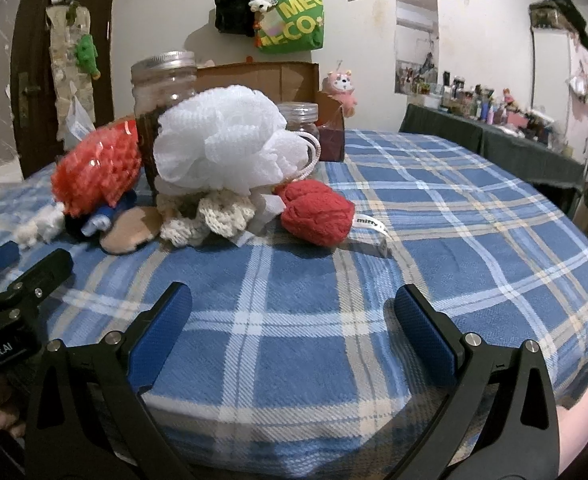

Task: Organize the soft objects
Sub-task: 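Grasp the red mesh pouf with the left tool while the right tool grasps the white mesh pouf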

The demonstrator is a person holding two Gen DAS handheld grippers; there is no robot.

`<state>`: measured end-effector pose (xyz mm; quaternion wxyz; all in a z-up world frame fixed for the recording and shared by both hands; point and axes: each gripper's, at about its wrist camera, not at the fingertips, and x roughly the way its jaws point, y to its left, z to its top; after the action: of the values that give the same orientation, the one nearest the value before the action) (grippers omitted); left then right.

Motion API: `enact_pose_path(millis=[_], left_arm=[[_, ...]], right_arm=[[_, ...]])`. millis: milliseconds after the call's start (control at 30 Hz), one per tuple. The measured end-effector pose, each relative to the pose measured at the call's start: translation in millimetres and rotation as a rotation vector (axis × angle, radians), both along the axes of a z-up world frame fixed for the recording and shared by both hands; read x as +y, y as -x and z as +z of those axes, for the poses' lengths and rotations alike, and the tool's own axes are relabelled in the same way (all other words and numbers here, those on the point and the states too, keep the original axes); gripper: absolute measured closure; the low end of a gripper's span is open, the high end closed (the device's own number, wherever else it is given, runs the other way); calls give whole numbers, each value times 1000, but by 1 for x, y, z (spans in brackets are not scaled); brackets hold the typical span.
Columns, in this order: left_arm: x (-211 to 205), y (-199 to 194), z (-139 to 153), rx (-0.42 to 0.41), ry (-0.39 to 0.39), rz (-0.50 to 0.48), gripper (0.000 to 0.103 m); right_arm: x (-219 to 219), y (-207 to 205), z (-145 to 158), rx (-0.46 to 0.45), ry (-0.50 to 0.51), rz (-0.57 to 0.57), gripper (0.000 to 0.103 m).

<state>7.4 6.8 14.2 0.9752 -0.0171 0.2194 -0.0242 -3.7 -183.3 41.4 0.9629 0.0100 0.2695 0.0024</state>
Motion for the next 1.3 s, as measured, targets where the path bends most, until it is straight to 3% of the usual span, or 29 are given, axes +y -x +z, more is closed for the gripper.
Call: enact_pose_path(millis=[400,900,1067,1133,1167,1233,1300], left_arm=[[-3,-10,36,-39,32,-60,0],[-15,-43,56,-19,11,-148,0],[-18,-49,54,5,11,-169,10],[-19,-56,51,38,13,-183,23],[-19,-58,49,55,15,-189,29],[-21,-62,45,98,21,-198,52],[-21,-63,43,122,28,-203,54]], right_arm=[[-15,-21,50,-101,-101,74,0],[-26,-75,58,5,-276,220,0],[-18,-81,58,33,-273,284,1],[-13,-83,56,48,-265,304,22],[-12,-83,55,56,-262,310,24],[-10,-82,53,60,-256,315,47],[-8,-77,55,38,-234,316,59]])
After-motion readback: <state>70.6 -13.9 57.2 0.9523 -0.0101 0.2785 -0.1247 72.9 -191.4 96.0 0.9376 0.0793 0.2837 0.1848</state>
